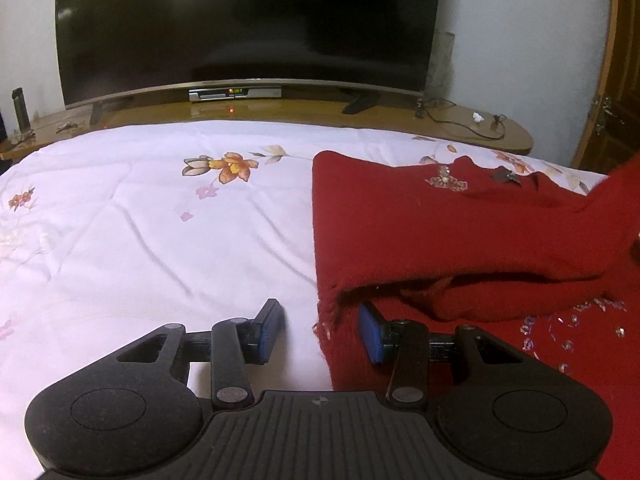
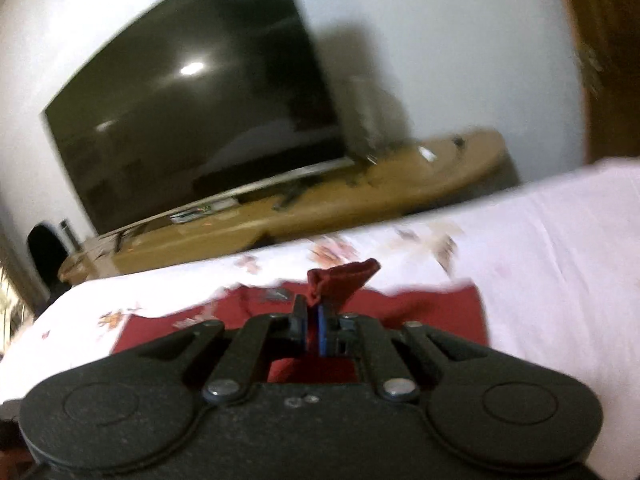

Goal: Fold small clothes

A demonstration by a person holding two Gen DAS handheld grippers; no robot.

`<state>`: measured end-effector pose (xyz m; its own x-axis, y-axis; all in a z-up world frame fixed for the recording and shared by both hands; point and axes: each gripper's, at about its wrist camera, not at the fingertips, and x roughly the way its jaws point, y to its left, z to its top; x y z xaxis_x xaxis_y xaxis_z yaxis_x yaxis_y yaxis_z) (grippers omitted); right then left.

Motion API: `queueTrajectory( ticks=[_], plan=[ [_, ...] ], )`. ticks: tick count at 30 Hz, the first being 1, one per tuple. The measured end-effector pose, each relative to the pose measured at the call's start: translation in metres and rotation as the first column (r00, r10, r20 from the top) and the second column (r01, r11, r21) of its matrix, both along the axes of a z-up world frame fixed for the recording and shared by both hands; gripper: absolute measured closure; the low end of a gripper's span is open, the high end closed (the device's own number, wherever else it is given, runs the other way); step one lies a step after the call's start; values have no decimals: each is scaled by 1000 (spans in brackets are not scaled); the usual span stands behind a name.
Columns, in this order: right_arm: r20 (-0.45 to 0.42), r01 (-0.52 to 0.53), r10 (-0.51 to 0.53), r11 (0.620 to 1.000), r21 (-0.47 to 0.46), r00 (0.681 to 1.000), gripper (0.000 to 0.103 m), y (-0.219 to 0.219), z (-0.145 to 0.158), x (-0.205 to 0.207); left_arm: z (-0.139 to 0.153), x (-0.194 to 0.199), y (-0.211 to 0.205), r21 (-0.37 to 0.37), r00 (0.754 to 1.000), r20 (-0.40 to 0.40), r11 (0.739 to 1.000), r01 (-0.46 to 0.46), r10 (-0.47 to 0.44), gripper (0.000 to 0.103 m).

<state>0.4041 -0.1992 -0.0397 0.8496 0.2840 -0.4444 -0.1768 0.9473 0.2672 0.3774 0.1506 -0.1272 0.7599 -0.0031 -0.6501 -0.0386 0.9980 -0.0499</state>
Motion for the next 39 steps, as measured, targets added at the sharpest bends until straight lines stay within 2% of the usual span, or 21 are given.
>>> queueTrajectory(
  ticks=[3,6,8,10,12,14,16,19,23,26,28,29,31,33,35,36,39],
  plan=[
    [79,-85,87,996,-32,993,97,30,33,-1,1,4,-1,1,1000,-8,1000,-9,9,60],
    [214,-139,150,988,-66,965,97,52,73,-16,1,4,0,-18,1000,6,1000,-23,23,60],
    [293,-133,140,990,-46,946,97,48,93,-28,-3,-1,7,-88,998,43,995,-46,50,60],
    [304,-85,85,996,-13,949,97,28,92,-35,-8,-7,17,-179,994,65,981,-77,90,60],
    [239,-14,19,1000,-23,971,97,3,67,-32,-10,-9,22,-217,993,68,973,-83,100,60],
    [45,58,-54,995,-83,998,97,-15,22,-8,-10,-6,21,-197,995,59,978,-71,84,60],
    [-97,68,-78,993,-98,992,97,-27,-23,7,-10,-5,19,-179,996,54,982,-58,69,60],
    [-178,64,-90,987,-146,980,97,-27,-59,14,-11,-4,21,-185,997,54,982,-50,61,60],
    [-146,79,-96,990,-117,985,97,-28,-52,4,-11,-4,21,-173,997,54,984,-45,55,60],
    [-64,67,-73,993,-97,995,97,-25,-19,-8,-10,-4,19,-167,997,59,985,-48,59,60],
    [-5,61,-61,995,-75,998,97,-28,2,-16,-10,-5,17,-153,996,60,986,-60,70,76],
    [30,60,-59,996,-63,998,97,-30,13,-21,-11,-4,18,-163,996,60,985,-63,74,79],
    [53,77,-73,993,-87,996,97,-35,13,-27,-11,-3,20,-180,996,59,982,-59,71,83],
    [-21,109,-112,987,-120,993,97,-44,-11,-16,-11,-3,20,-185,997,59,982,-45,57,89],
    [-160,141,-168,976,-165,973,97,-53,-47,1,-12,-3,19,-189,997,61,981,-34,46,94],
    [-197,140,-172,976,-168,965,97,-55,-59,6,-12,-3,19,-192,997,59,981,-33,45,94],
    [-195,140,-165,981,-132,967,97,-53,-65,4,-10,-6,21,-208,996,79,978,-31,48,98]
  ],
)
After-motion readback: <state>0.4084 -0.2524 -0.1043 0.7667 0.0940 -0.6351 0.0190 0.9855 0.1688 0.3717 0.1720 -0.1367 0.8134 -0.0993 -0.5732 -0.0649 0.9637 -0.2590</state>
